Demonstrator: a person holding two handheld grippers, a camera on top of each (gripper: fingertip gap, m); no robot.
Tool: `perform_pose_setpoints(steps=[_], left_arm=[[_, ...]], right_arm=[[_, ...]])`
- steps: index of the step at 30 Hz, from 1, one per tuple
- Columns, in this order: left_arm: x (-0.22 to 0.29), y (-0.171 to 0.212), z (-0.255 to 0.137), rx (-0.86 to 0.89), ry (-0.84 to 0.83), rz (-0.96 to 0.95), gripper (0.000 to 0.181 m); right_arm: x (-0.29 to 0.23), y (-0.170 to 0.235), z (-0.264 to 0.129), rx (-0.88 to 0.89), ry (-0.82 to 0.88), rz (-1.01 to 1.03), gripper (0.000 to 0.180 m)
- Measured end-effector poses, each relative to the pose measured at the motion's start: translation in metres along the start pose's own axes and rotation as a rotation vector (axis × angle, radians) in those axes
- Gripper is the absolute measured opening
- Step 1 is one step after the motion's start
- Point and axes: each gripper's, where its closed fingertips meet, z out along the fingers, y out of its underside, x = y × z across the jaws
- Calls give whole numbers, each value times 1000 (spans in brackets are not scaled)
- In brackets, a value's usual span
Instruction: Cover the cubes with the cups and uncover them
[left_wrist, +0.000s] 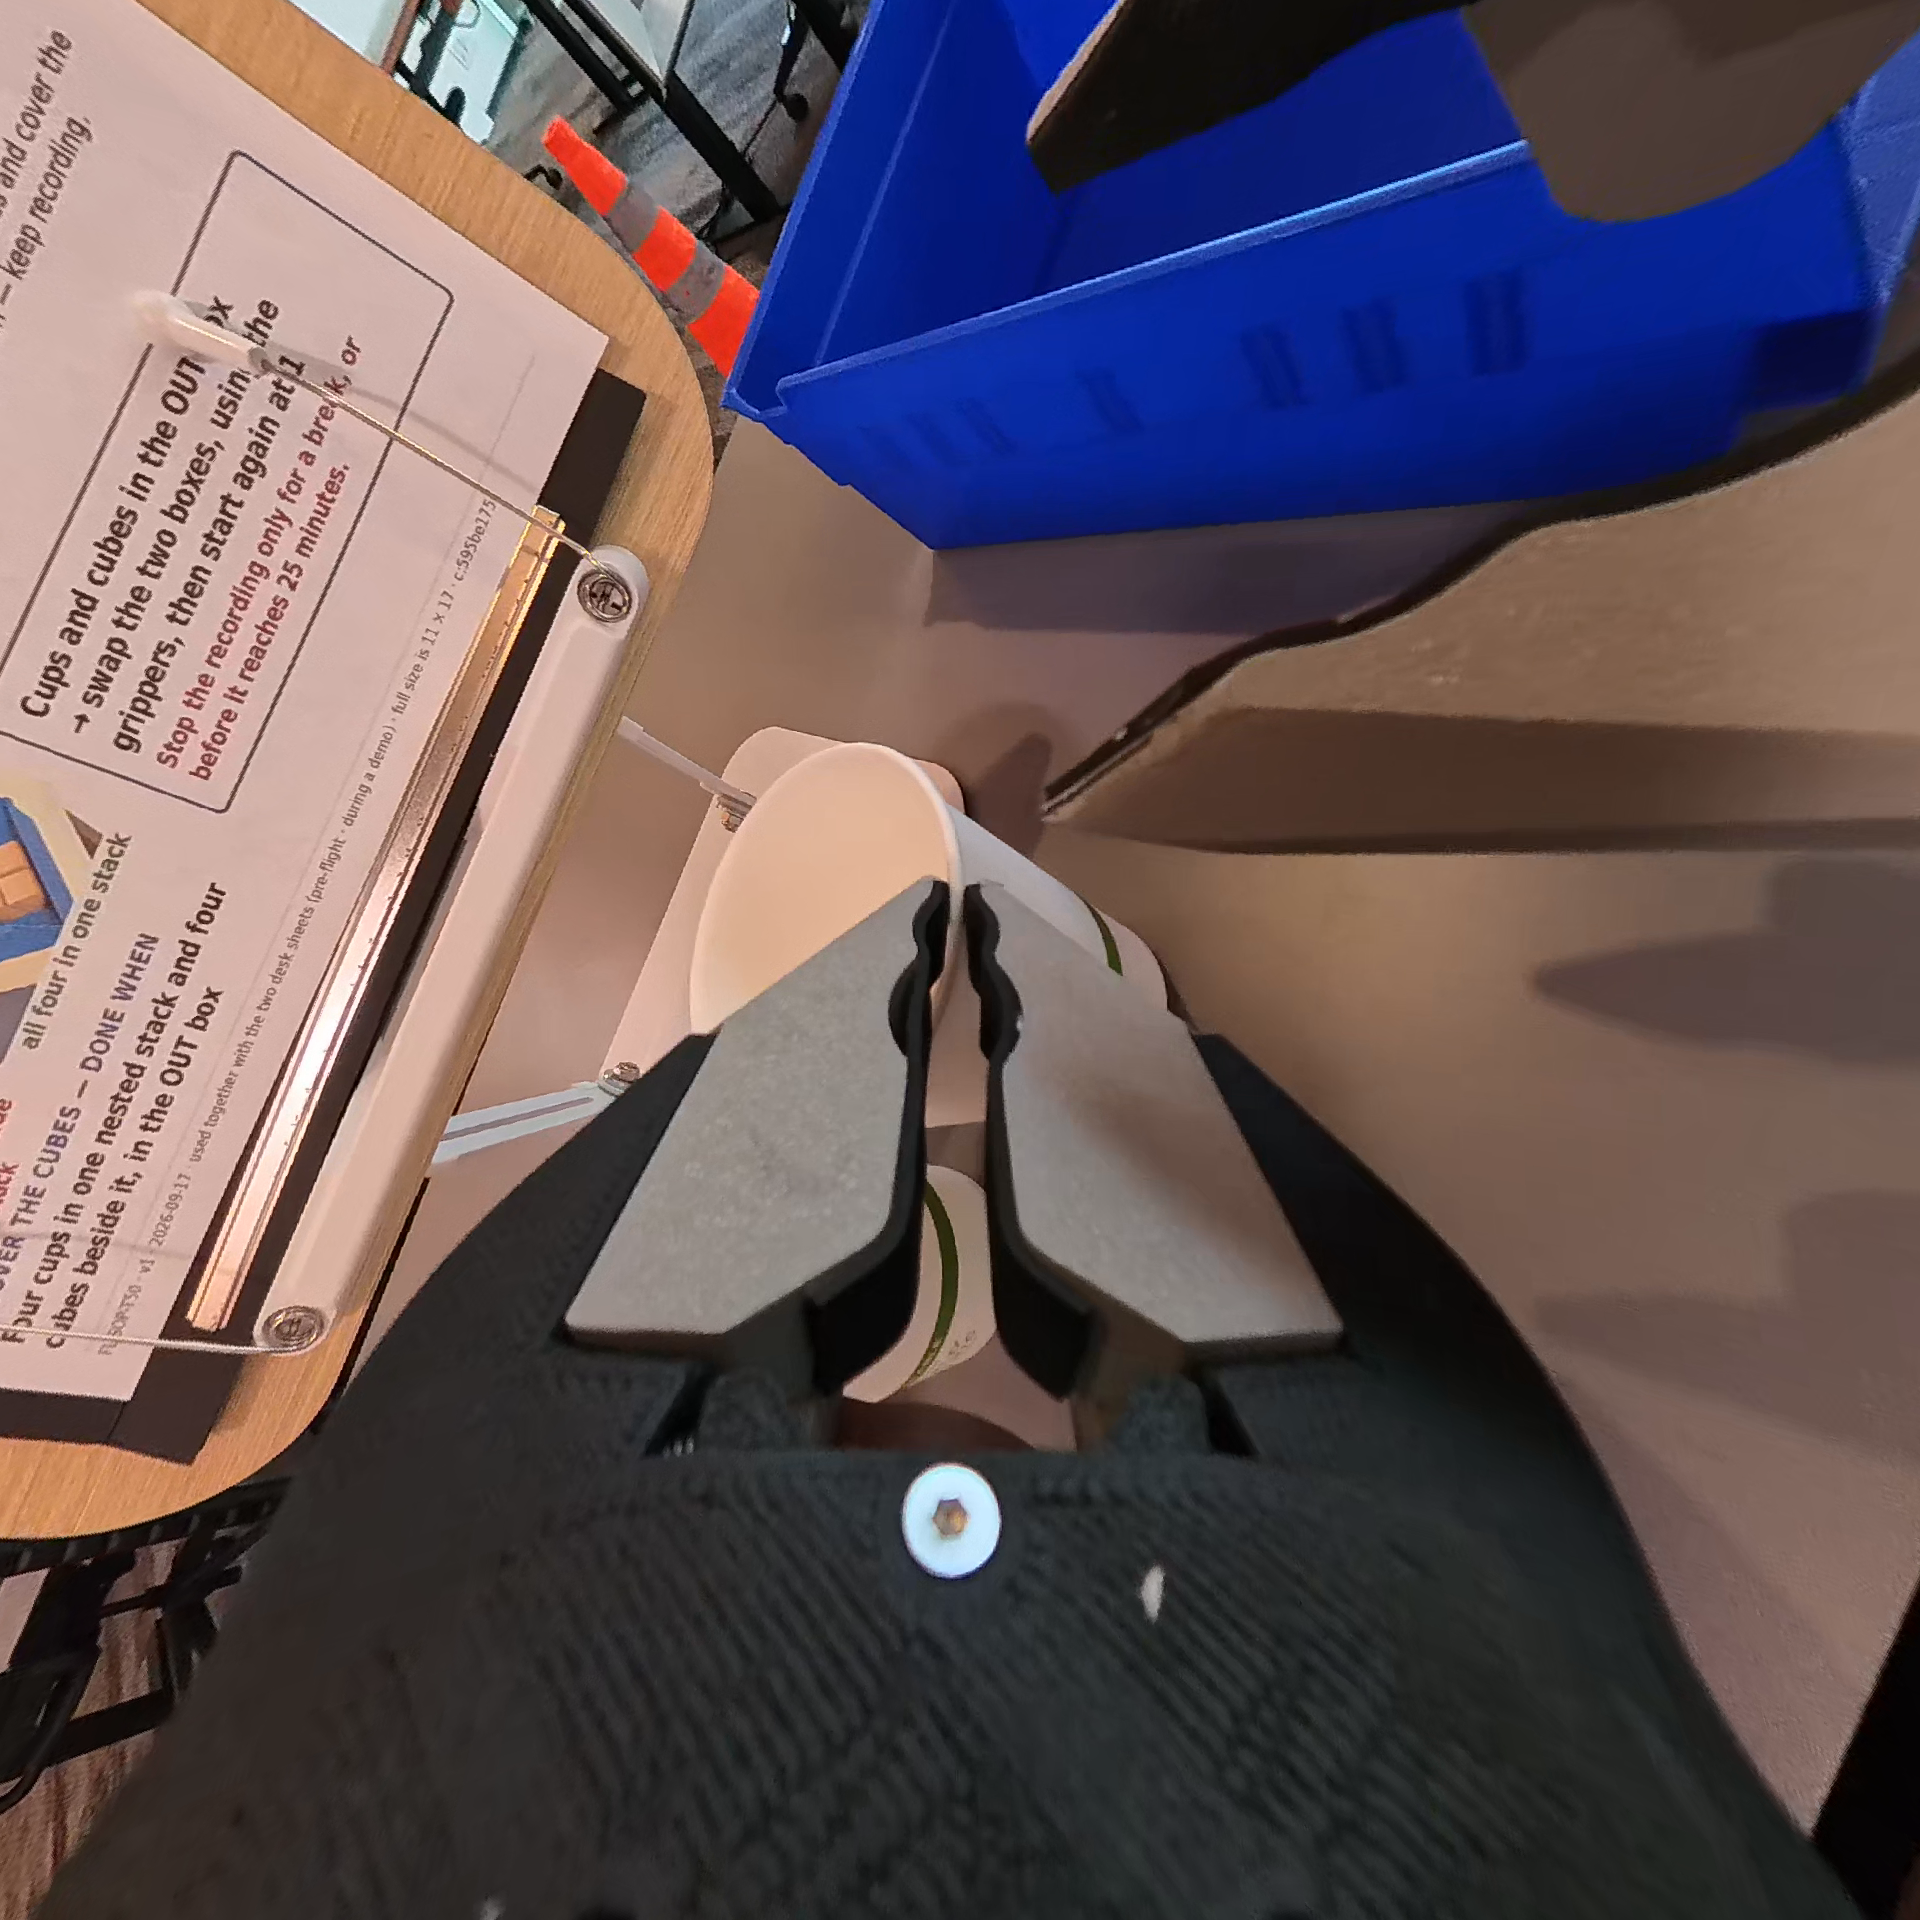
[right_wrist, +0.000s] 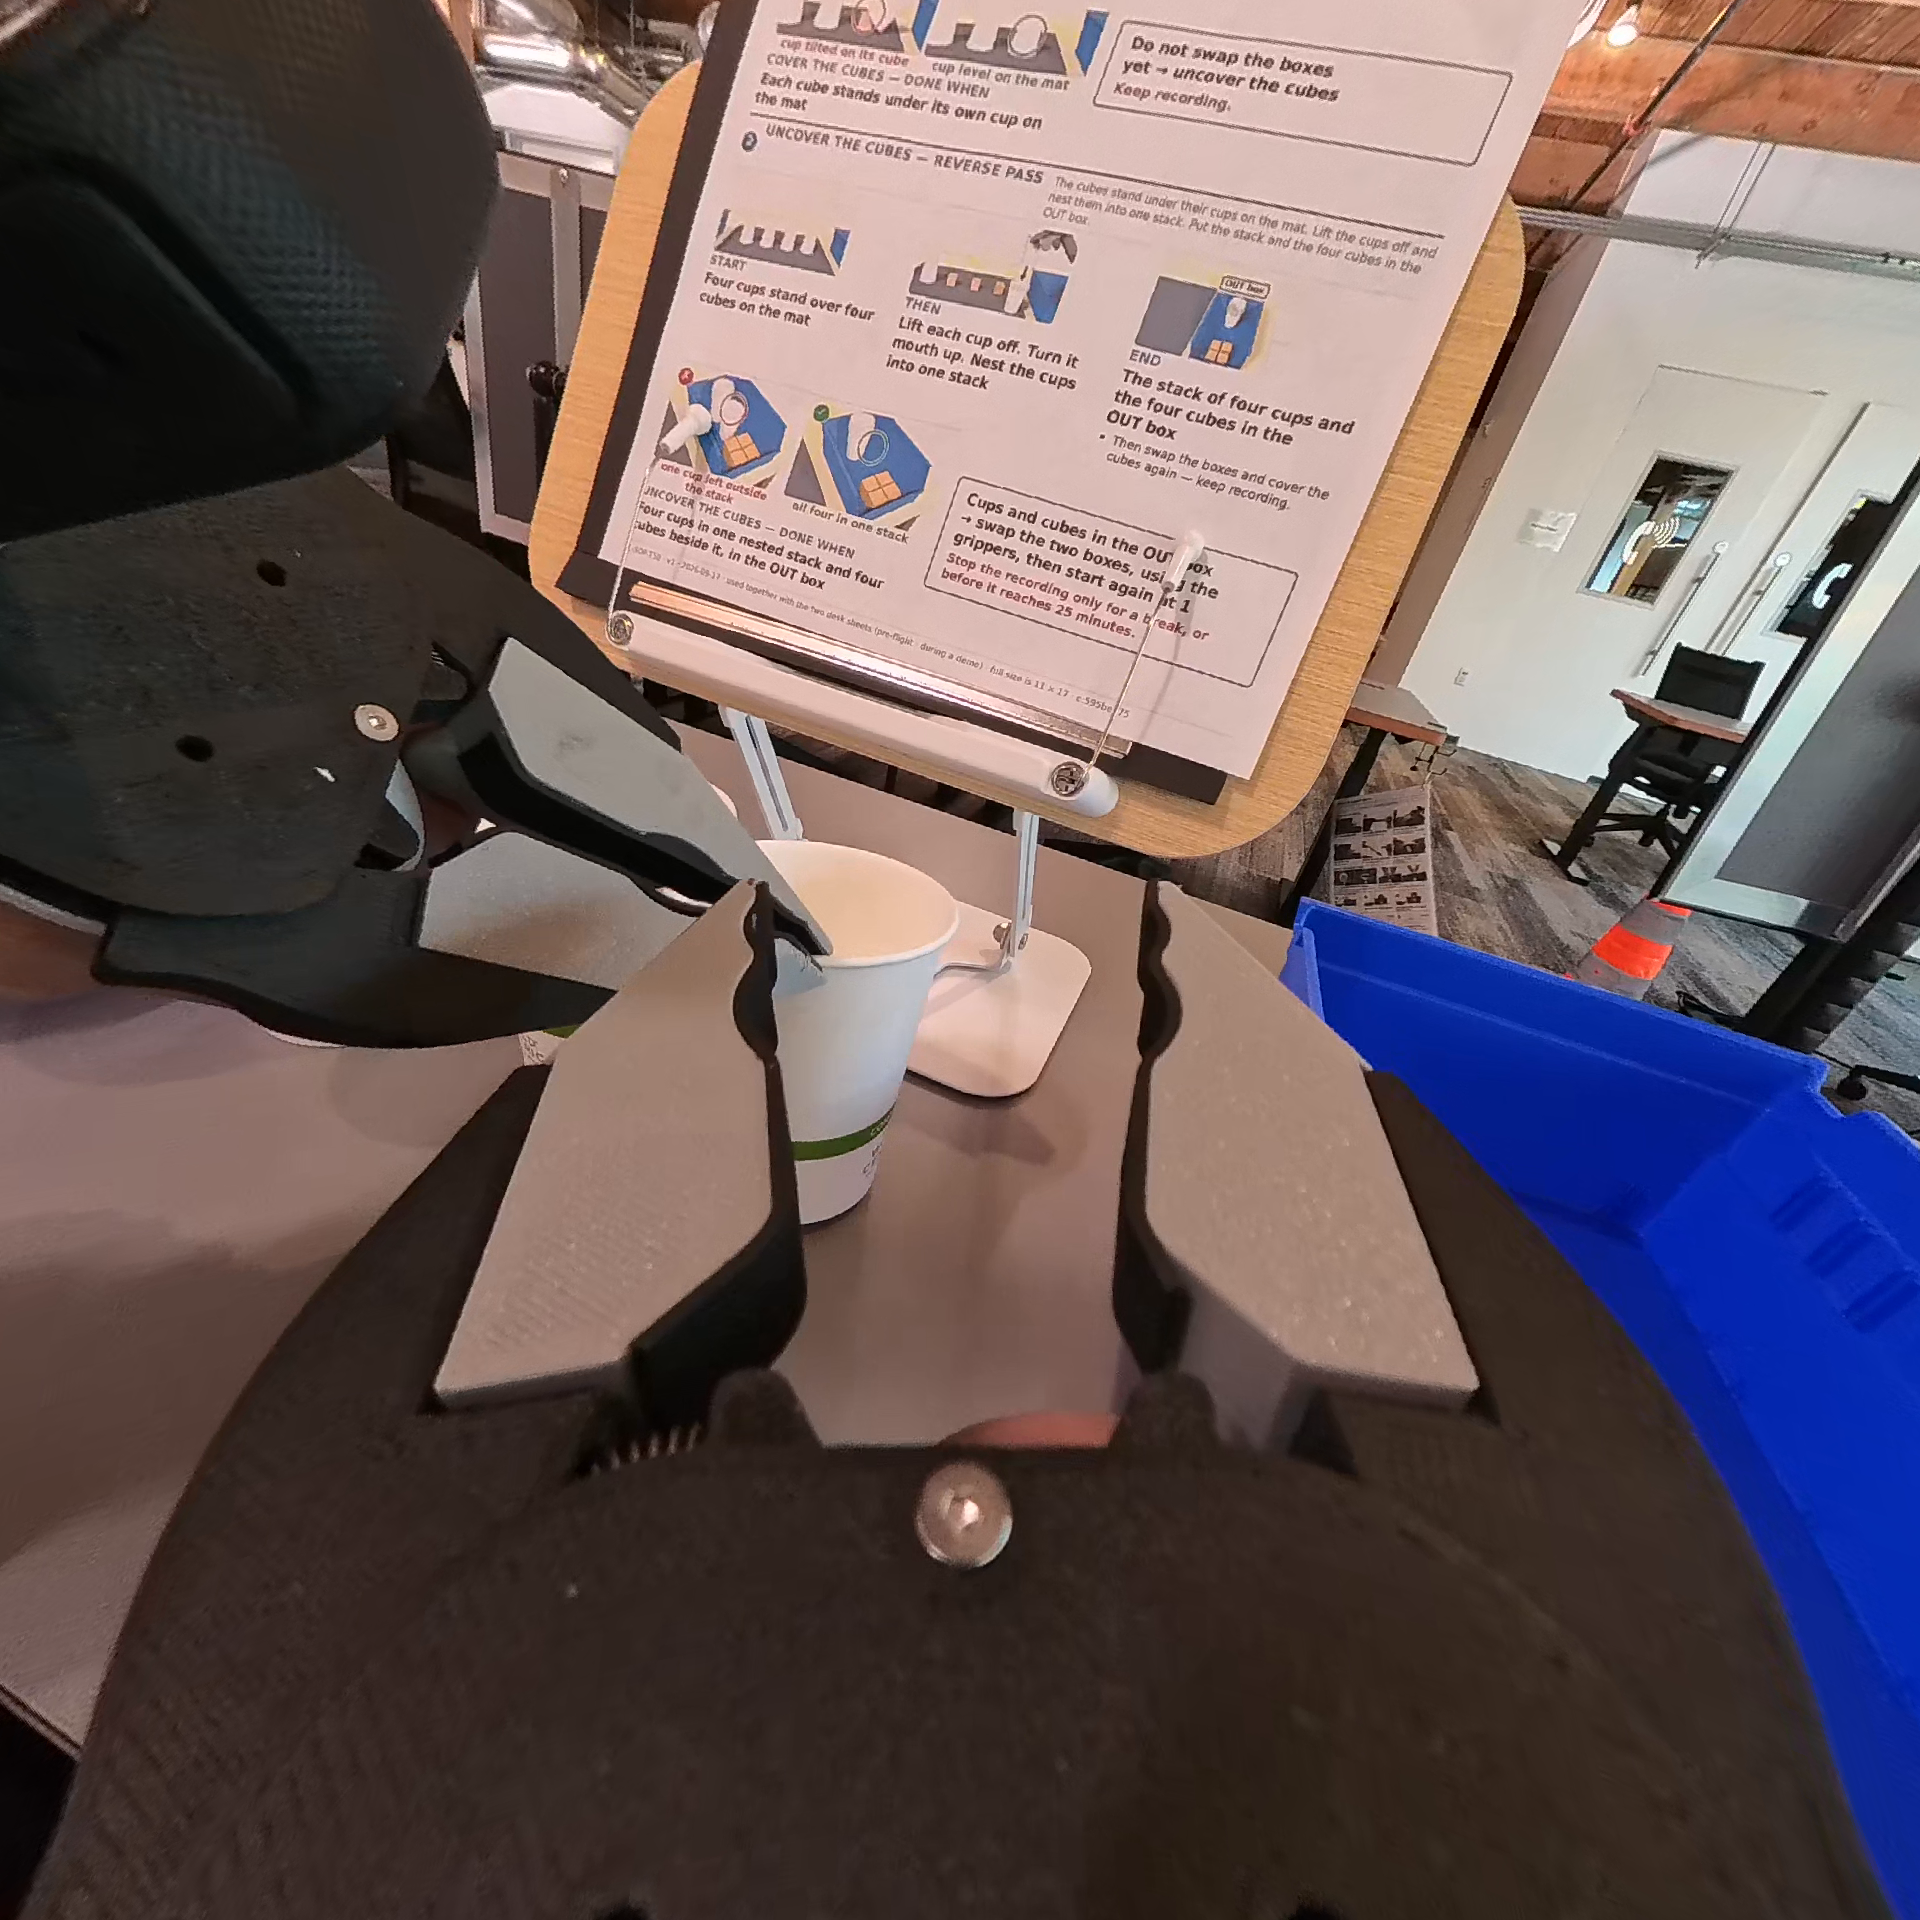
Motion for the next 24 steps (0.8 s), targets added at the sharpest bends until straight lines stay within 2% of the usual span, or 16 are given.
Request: perform_pose_setpoints(steps=[8, 24], left_arm=[[-2, -3, -4, 18, -2, -6, 1], [-4, -10, -13, 44, 10, -25, 14]], right_arm=[[0, 0, 0, 0, -1, -2, 68], [0, 1, 1, -4, 1, -6, 68]])
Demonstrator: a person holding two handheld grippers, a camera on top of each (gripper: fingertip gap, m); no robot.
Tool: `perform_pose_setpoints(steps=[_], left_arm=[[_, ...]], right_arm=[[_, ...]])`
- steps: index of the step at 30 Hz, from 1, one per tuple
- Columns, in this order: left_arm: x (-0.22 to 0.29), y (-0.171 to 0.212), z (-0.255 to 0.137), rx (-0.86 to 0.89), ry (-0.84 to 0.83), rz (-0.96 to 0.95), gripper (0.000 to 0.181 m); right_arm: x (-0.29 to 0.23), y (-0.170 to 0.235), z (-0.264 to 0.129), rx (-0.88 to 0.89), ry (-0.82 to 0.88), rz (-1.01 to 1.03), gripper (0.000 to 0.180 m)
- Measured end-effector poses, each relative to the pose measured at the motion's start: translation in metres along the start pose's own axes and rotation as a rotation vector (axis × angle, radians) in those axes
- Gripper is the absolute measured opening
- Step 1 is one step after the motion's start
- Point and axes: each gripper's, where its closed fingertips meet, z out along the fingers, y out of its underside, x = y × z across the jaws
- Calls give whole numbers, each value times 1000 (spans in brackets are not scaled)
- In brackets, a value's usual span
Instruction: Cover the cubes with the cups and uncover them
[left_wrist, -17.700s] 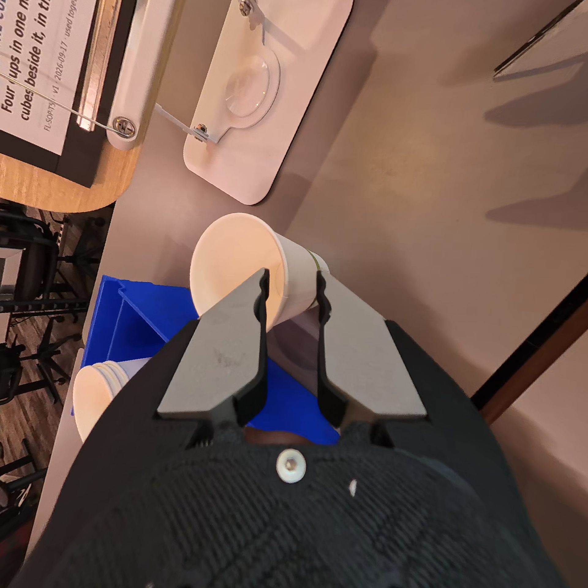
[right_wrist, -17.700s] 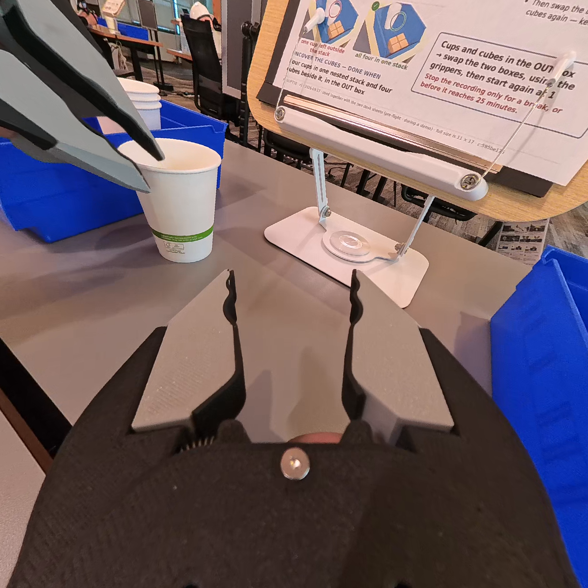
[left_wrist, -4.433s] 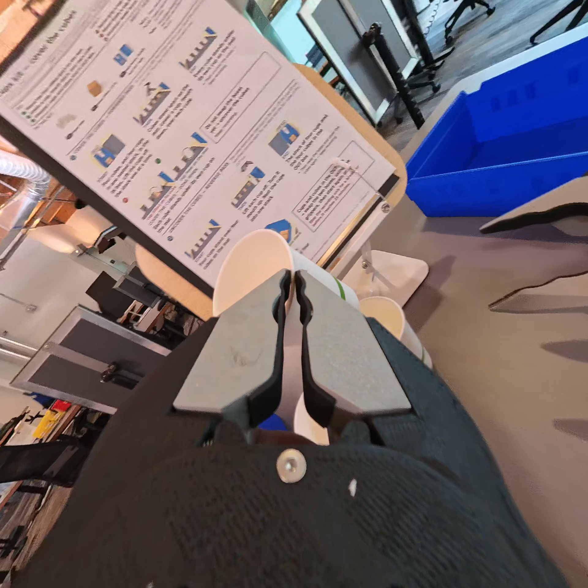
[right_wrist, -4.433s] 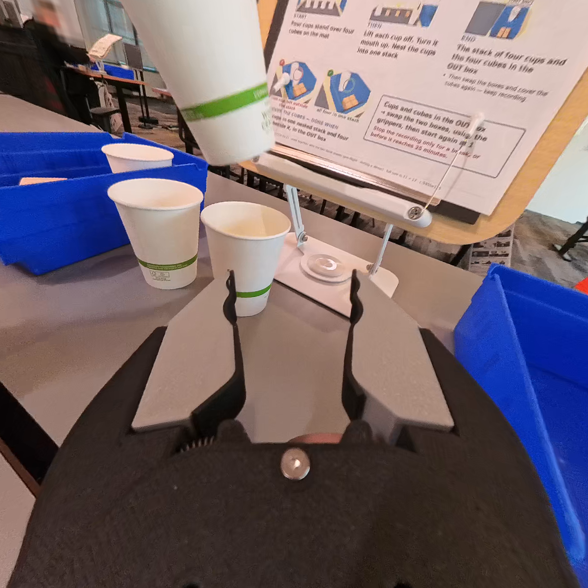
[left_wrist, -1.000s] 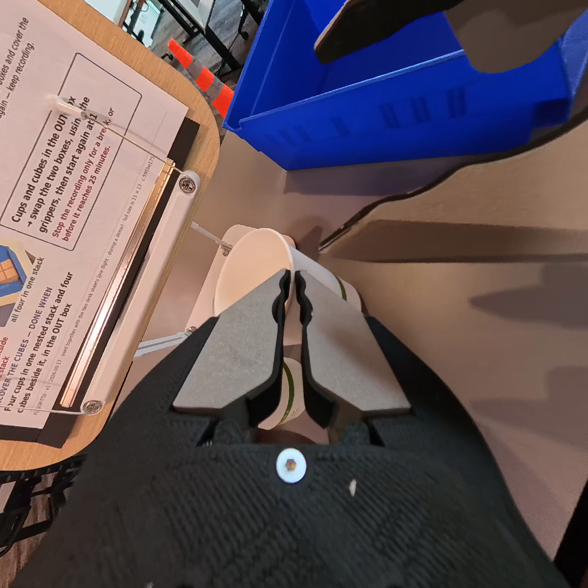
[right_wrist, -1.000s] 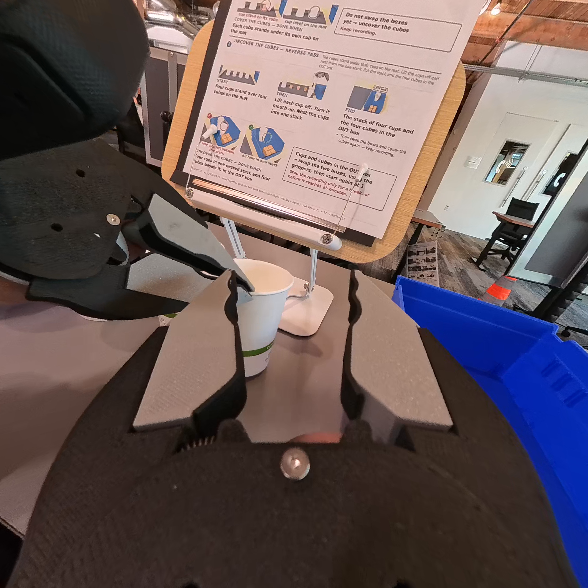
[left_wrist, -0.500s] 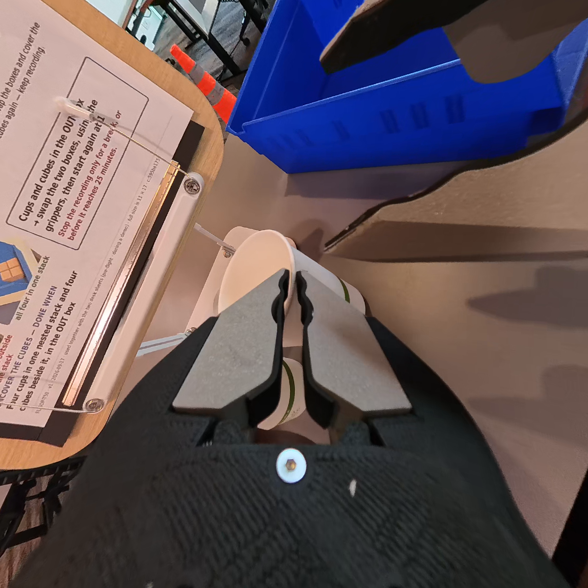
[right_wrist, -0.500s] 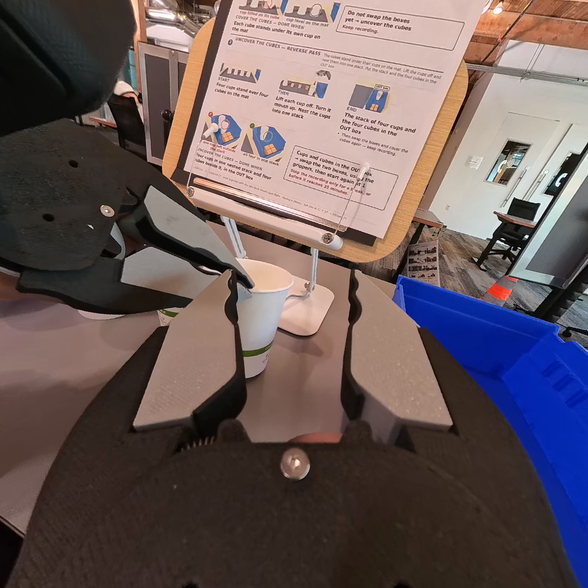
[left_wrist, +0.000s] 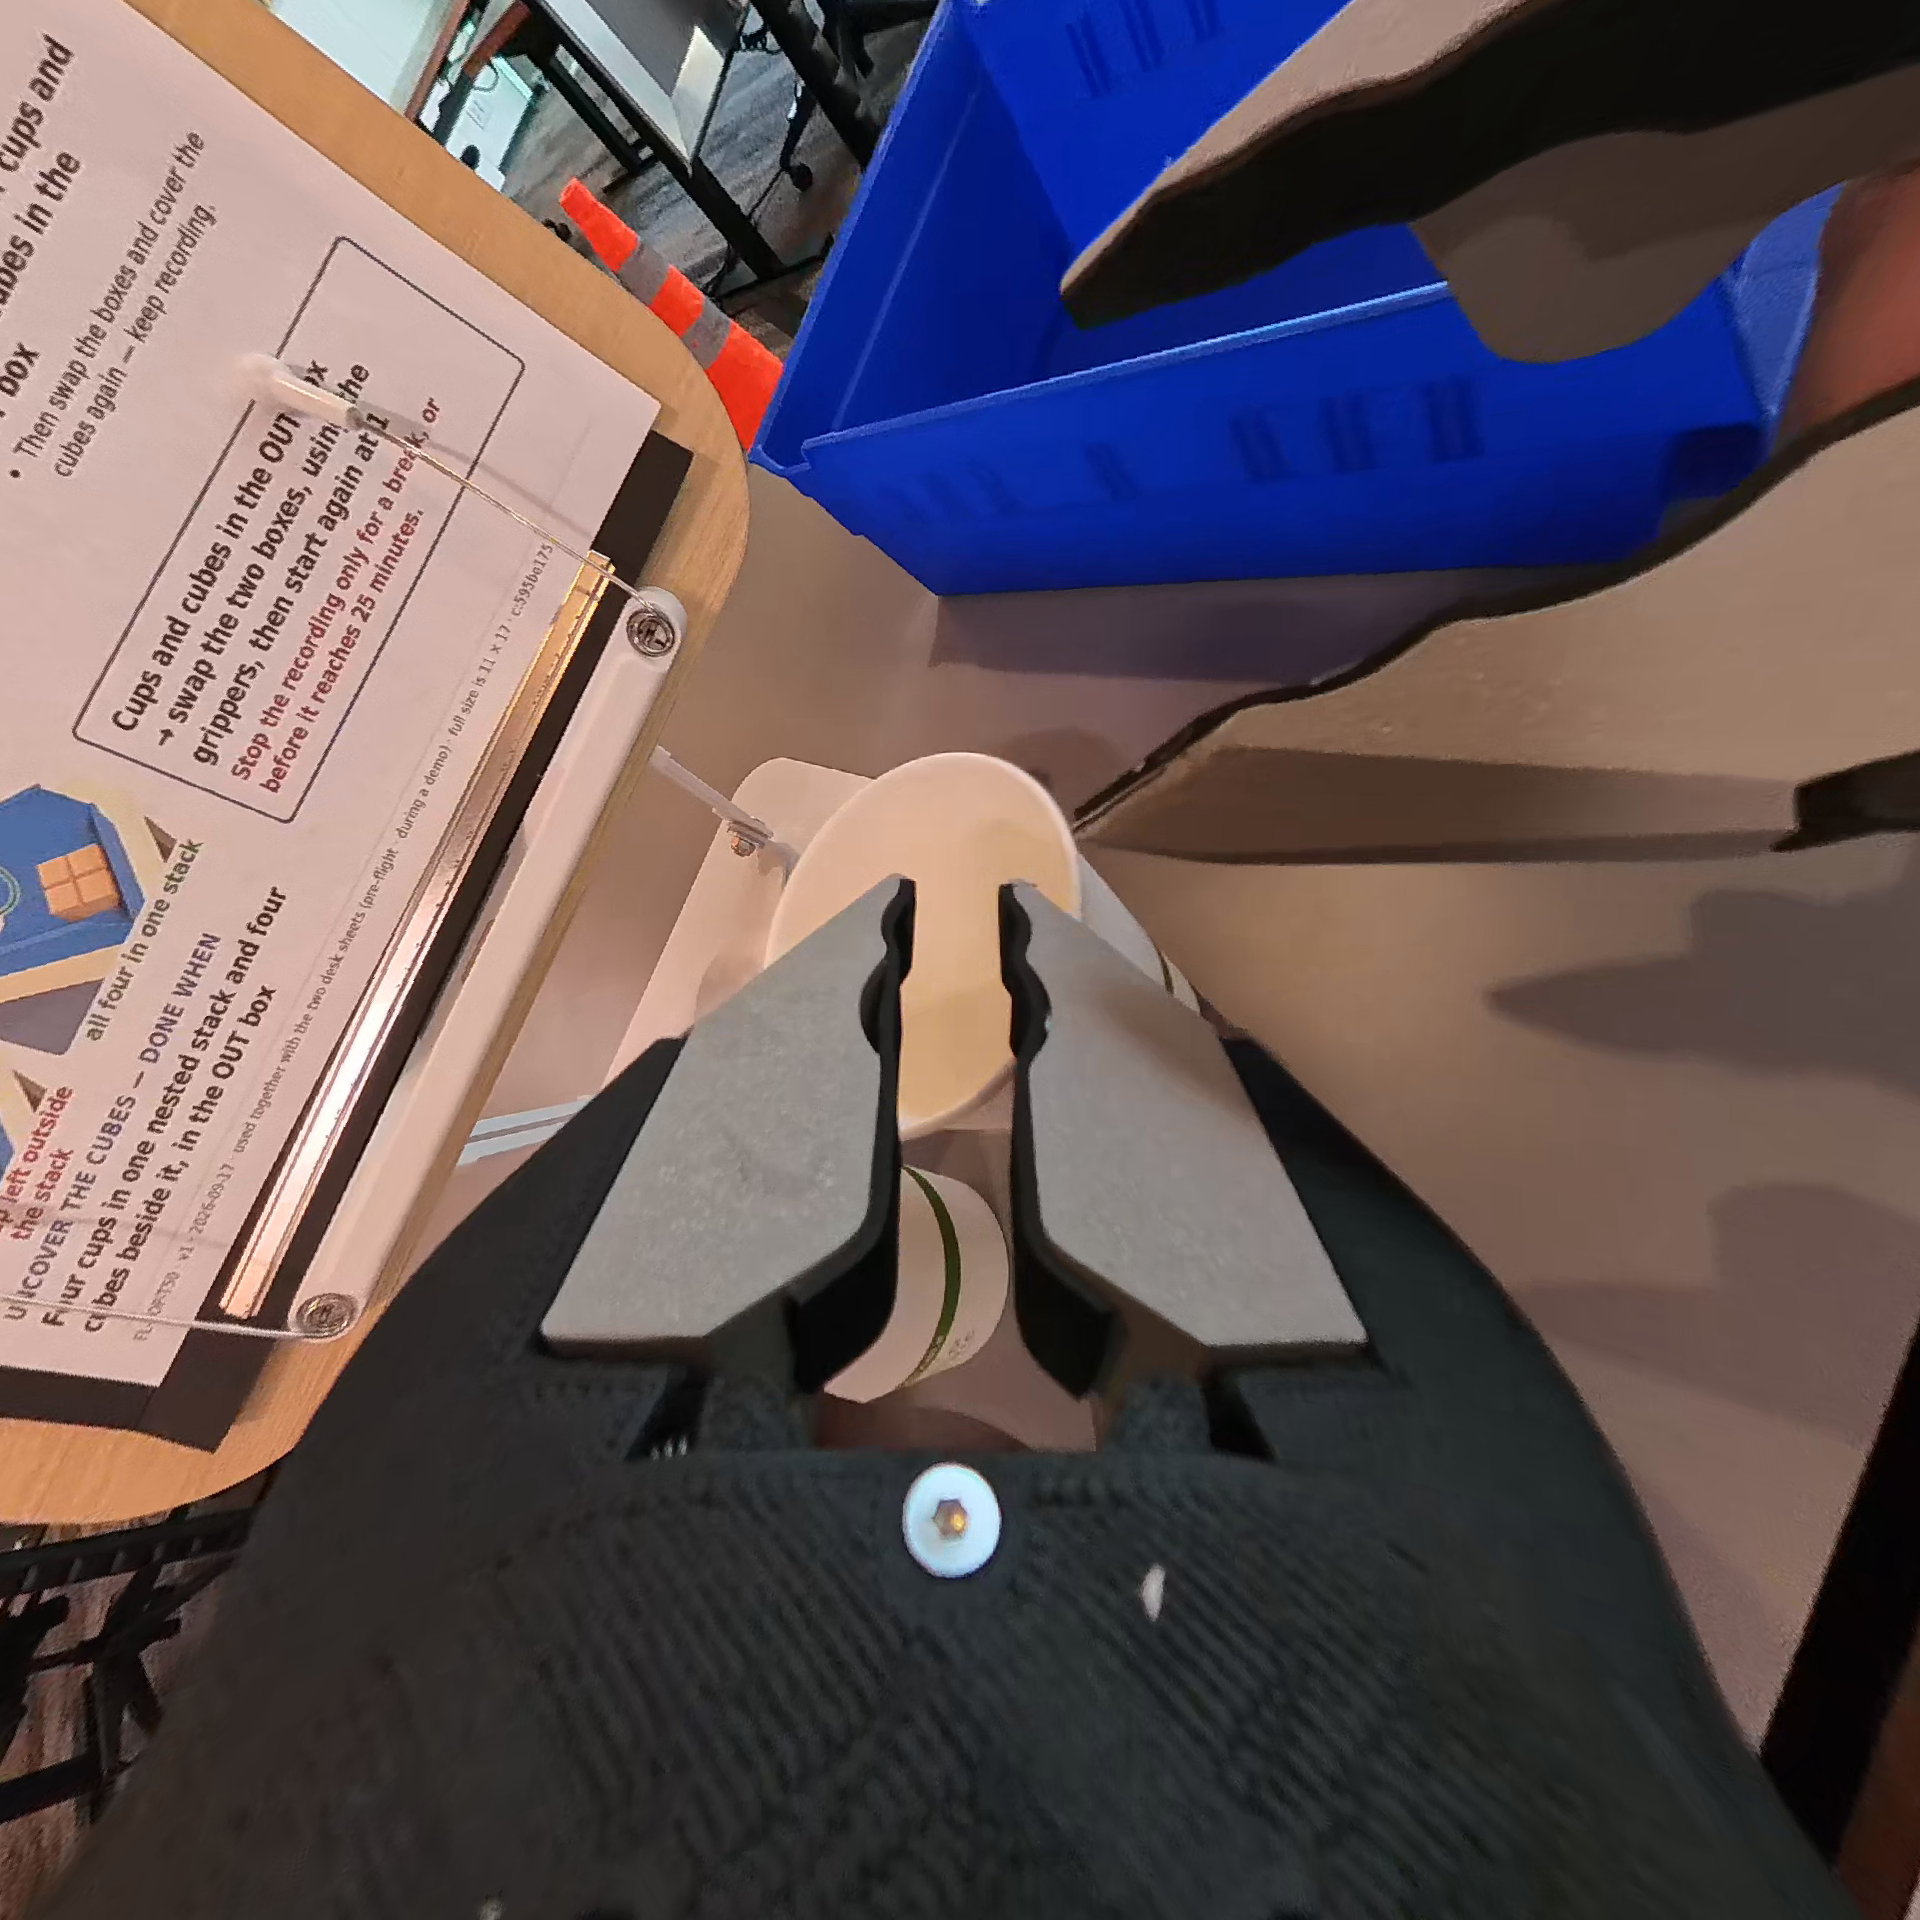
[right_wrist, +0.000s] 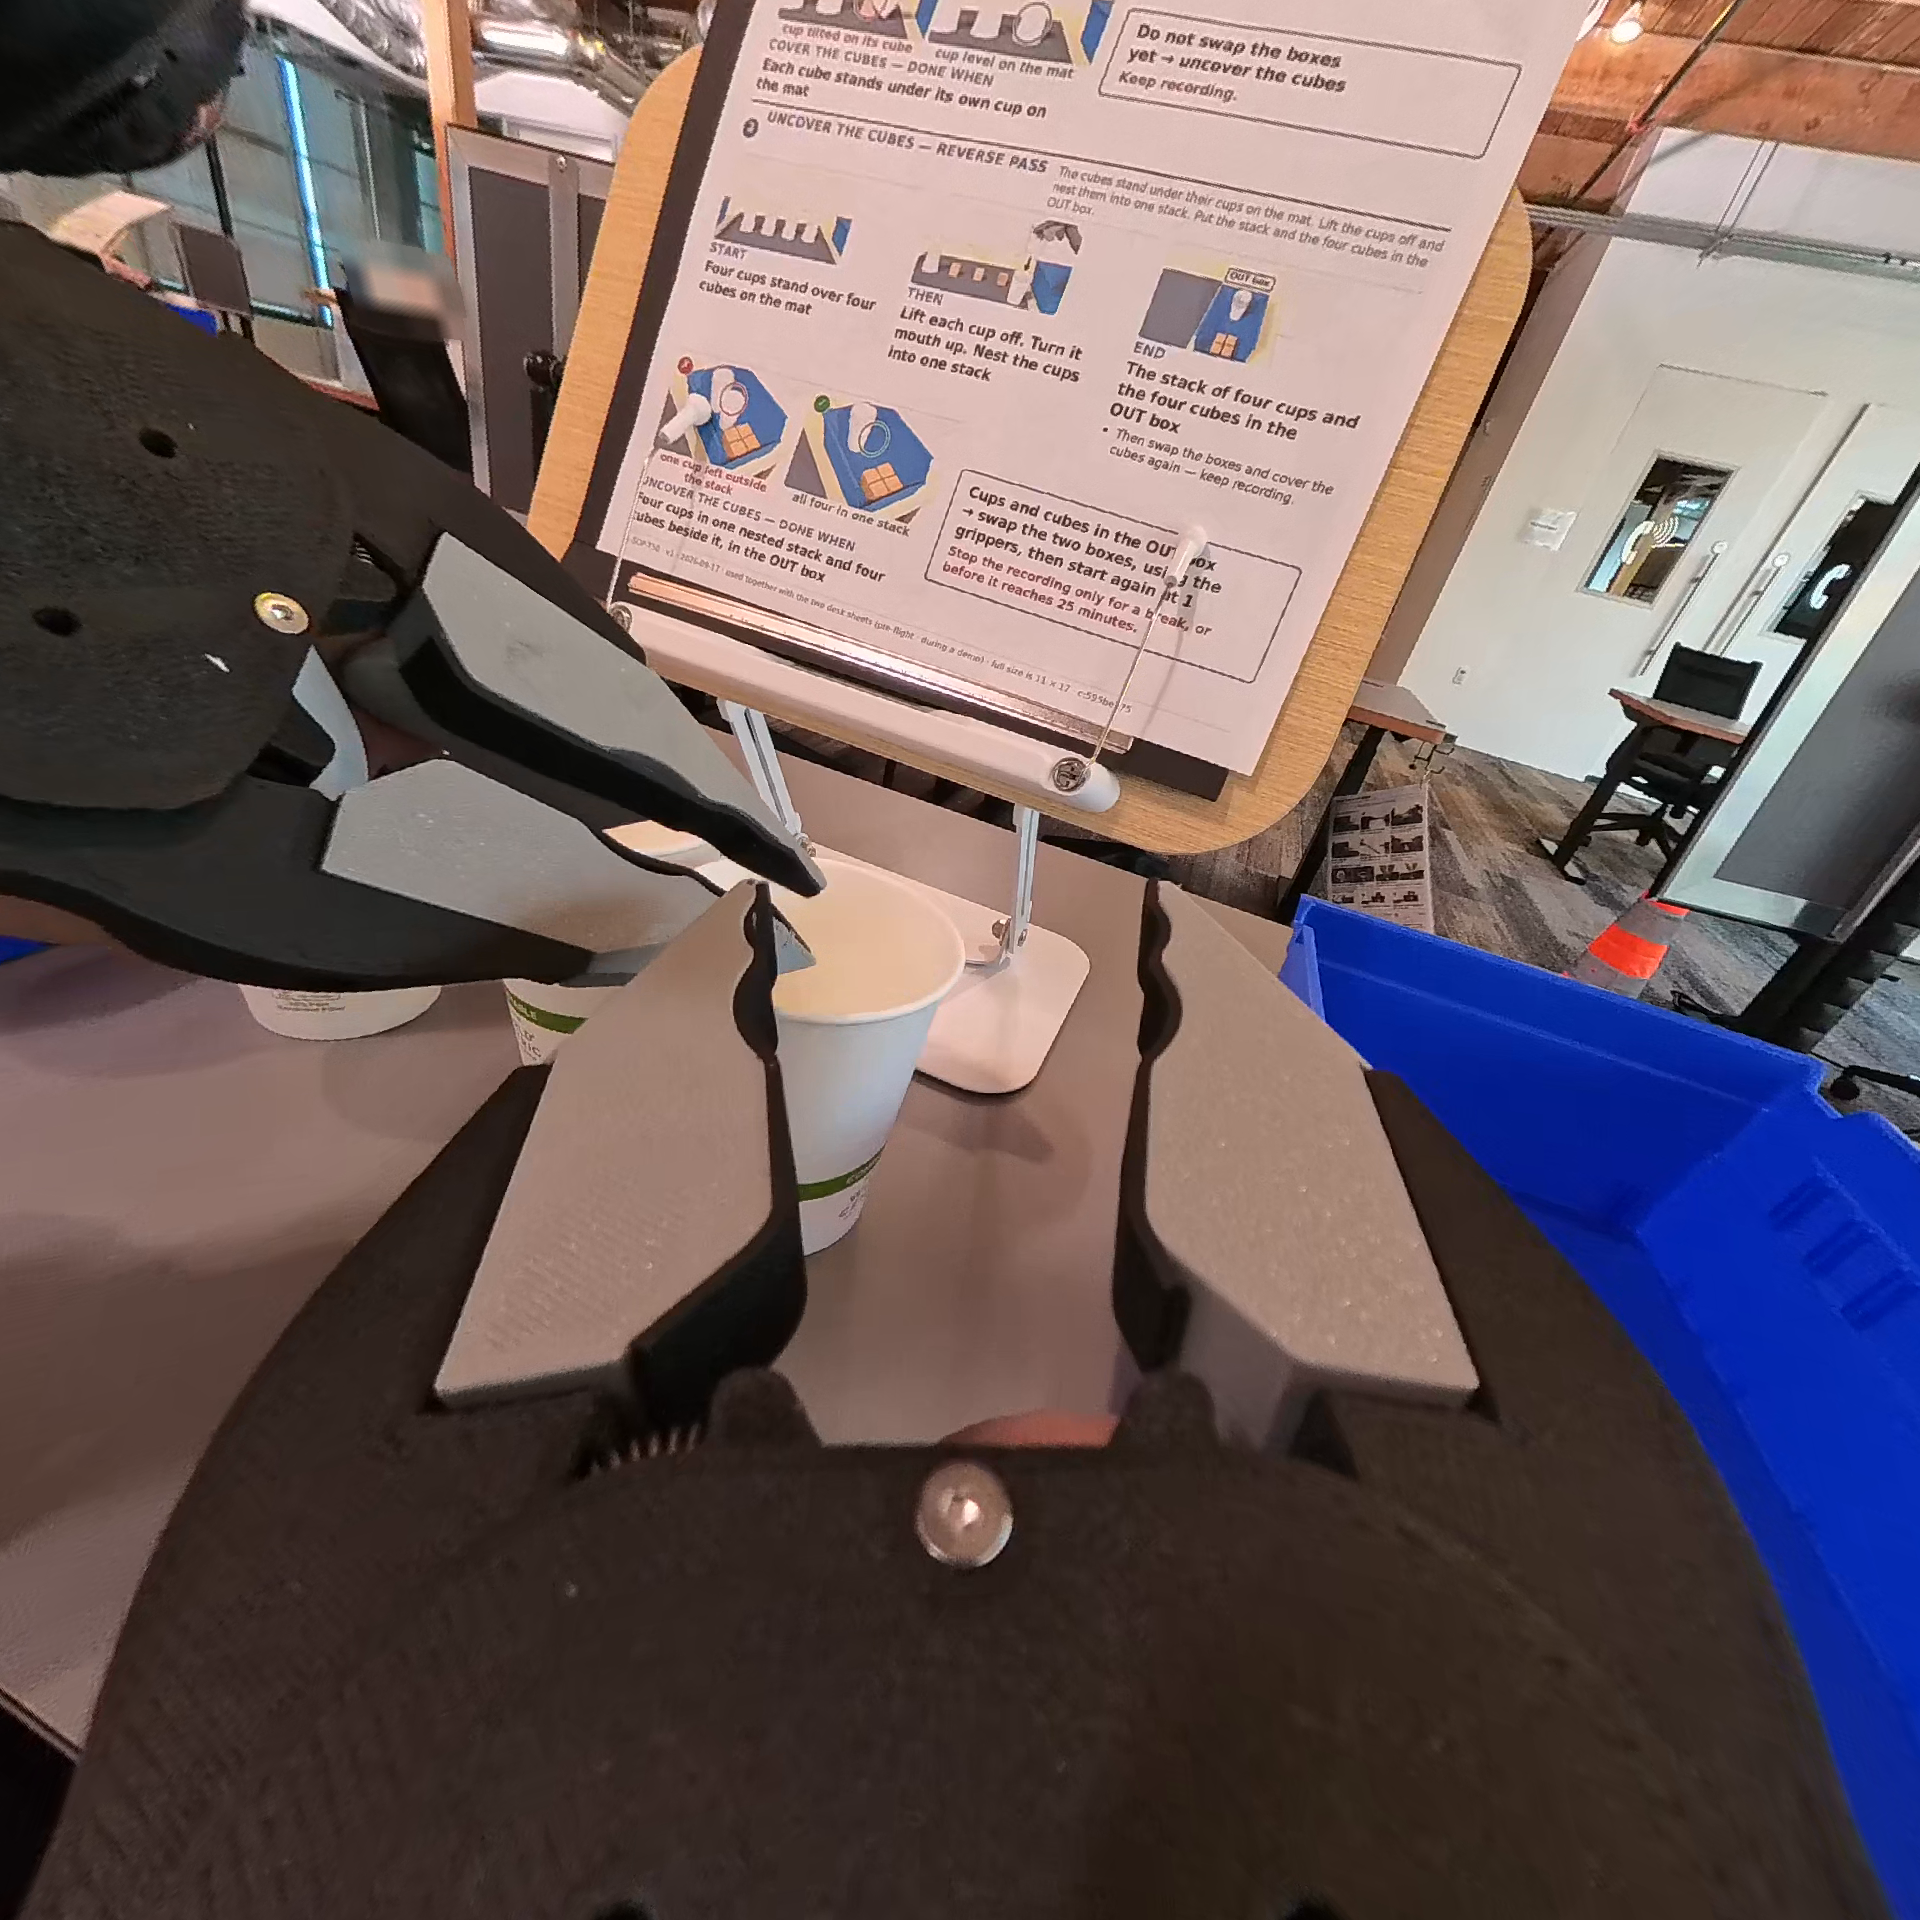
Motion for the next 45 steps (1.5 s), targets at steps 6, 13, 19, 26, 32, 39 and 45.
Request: perform_pose_setpoints(steps=[6, 13, 19, 26, 32, 39, 45], left_arm=[[-2, 0, -1, 0, -5, 0, 14], [-11, -3, -10, 20, -23, -14, 14], [-20, -5, -18, 37, -41, -27, 14], [-28, -7, -27, 56, -57, -41, 14], [-34, -6, -32, 62, -67, -50, 14], [-49, -3, -42, 76, -91, -82, 14], [-71, 6, -59, 89, -125, -132, 14]], right_arm=[[0, 0, 0, 0, 0, -1, 68], [-1, 1, 0, -2, -1, -4, 68], [-1, 1, 1, -5, -2, -6, 68], [-2, 3, 2, -9, -3, -10, 69], [-3, 4, 2, -13, -4, -14, 68], [-4, 5, 3, -17, -7, -16, 68], [-4, 6, 3, -21, -7, -18, 68]])
